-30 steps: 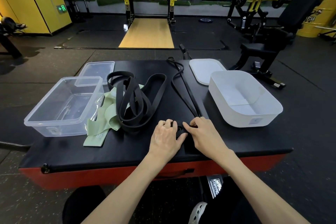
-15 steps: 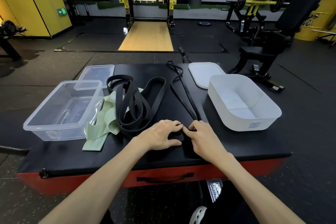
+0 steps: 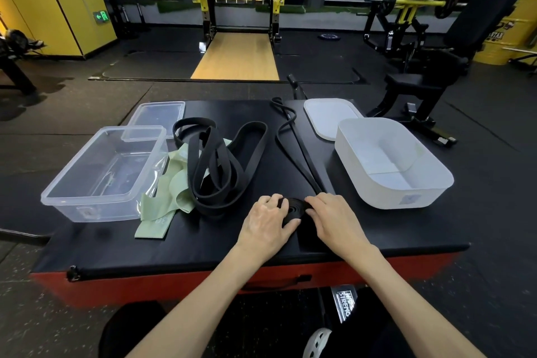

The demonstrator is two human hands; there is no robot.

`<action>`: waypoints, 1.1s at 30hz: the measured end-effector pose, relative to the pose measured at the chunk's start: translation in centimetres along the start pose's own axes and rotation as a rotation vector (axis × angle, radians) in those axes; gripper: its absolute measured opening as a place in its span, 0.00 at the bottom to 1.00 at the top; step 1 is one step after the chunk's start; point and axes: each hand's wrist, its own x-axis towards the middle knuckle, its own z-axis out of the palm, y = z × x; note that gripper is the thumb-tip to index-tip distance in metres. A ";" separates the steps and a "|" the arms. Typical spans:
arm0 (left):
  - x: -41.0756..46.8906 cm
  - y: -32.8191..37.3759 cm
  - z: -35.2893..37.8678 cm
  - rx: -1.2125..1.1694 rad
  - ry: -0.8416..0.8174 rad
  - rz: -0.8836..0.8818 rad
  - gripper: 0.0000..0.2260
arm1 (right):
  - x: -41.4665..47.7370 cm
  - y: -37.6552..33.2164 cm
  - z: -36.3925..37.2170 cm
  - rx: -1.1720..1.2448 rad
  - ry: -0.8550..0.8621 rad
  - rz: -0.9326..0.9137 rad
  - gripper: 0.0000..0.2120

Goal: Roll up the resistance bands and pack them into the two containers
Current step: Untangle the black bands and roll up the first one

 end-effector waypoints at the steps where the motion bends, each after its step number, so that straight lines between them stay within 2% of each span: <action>1: 0.0 0.1 0.1 0.007 0.003 -0.008 0.26 | 0.0 -0.1 0.0 -0.008 0.003 -0.004 0.10; 6: 0.1 0.5 0.2 0.036 -0.001 -0.051 0.27 | -0.3 0.3 0.8 -0.060 0.015 -0.017 0.19; 13: -0.7 0.8 0.2 0.058 -0.020 -0.045 0.29 | 0.1 -0.1 1.0 -0.108 0.034 -0.030 0.17; 17: -0.7 -0.3 -0.9 0.118 -0.162 0.099 0.31 | 0.0 -0.1 1.1 -0.169 0.028 -0.059 0.18; 20: 0.6 -1.5 -2.5 0.077 -0.250 0.213 0.32 | 0.1 -0.1 1.2 -0.185 0.031 -0.065 0.19; 24: 2.7 -2.2 -3.5 0.000 -0.365 0.359 0.27 | -0.1 0.1 1.3 -0.148 0.036 -0.062 0.18; 27: 2.7 -2.4 -2.8 0.092 -0.344 0.428 0.25 | 0.0 0.5 1.3 -0.067 0.025 -0.047 0.17; 30: 2.0 -2.4 -2.0 0.097 -0.241 0.378 0.25 | -0.5 0.9 1.1 0.040 0.007 -0.011 0.18; 33: 1.2 -1.8 -1.2 0.113 -0.188 0.300 0.25 | -0.8 0.7 0.7 0.034 -0.011 0.077 0.21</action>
